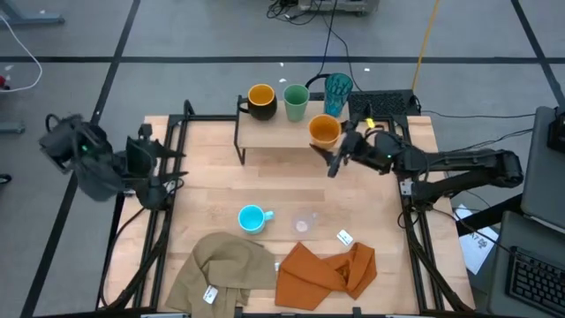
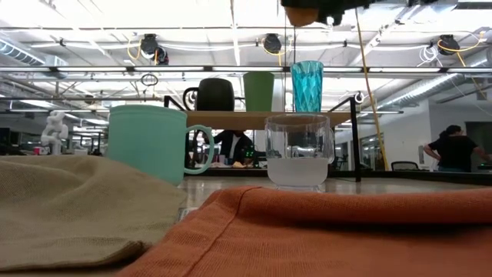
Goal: Stack small to large cups/mugs on shelf
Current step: Put the orange cup on the shelf
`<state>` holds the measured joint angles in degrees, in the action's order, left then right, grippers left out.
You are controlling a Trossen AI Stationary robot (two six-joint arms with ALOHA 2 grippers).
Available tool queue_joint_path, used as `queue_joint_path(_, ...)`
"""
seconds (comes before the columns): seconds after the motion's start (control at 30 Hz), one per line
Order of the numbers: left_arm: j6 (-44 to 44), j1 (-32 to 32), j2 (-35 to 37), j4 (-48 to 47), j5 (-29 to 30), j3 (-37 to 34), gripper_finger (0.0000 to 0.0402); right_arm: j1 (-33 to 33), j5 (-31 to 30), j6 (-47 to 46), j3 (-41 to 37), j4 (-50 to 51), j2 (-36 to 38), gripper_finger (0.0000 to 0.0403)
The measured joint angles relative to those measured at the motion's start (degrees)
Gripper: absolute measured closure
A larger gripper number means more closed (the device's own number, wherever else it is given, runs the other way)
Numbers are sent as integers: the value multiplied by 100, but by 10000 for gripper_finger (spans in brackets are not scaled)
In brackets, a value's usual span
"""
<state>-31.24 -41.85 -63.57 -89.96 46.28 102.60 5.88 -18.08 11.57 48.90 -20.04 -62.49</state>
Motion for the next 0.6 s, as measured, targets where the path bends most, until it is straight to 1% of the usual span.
queue_joint_path(0.13,-1040,-454,446,-15,349,-1349,202,73,-58,-129,-529,-685,229,120)
queue_joint_path(0.27,-1750,-768,542,23,659,-2231,202,90,-454,-163,-943,-1421,148,120)
queue_joint_path(0.37,-2139,-914,534,24,899,-2617,202,88,-731,-68,-1137,-1991,-71,120)
queue_joint_path(0.5,-2427,-1058,465,161,1070,-2907,202,121,-1345,60,-1197,-2497,-490,120)
queue_joint_path(0.6,-2577,-1161,430,185,1107,-2995,202,171,-1476,124,-1197,-2743,-810,120)
